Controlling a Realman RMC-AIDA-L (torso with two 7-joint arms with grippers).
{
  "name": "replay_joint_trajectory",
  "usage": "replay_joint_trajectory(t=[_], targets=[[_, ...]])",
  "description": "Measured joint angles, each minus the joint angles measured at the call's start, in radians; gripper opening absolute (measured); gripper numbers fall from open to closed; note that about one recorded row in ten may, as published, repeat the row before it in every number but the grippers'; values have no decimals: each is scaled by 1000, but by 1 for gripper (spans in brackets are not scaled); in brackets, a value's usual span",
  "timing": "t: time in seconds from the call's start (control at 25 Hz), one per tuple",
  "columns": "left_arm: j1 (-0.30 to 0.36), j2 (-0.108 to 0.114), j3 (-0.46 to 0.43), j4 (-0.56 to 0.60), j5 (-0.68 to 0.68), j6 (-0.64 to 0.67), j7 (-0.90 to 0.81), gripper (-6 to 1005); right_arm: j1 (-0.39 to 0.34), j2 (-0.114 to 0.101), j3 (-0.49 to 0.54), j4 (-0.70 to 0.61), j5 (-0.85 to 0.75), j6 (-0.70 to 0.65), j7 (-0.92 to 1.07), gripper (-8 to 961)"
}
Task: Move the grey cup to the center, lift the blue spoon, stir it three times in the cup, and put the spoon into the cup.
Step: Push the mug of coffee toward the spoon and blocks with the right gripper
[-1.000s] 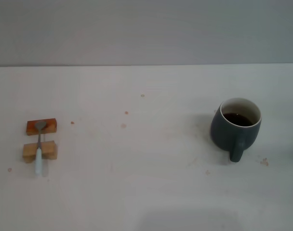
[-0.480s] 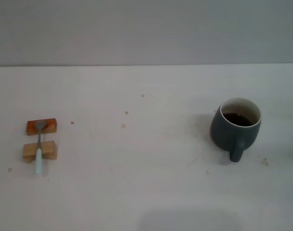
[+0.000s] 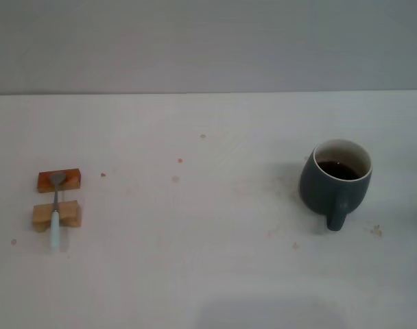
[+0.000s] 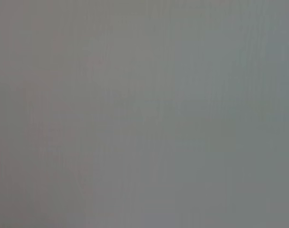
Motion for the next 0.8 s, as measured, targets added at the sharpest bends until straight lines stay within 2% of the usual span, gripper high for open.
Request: replay_joint_trajectory(t=[0.28, 0.56, 0.8], targets=[[0, 1, -1, -6, 0, -1, 0, 687, -7, 16, -12, 3, -58, -10, 4, 133], [-1, -2, -6, -11, 0, -9, -1, 687, -18, 29, -147, -2, -66, -11, 22, 17], [-7, -4, -8, -13, 0, -11, -1, 687, -25, 30, -265, -25, -67, -14, 139, 16]])
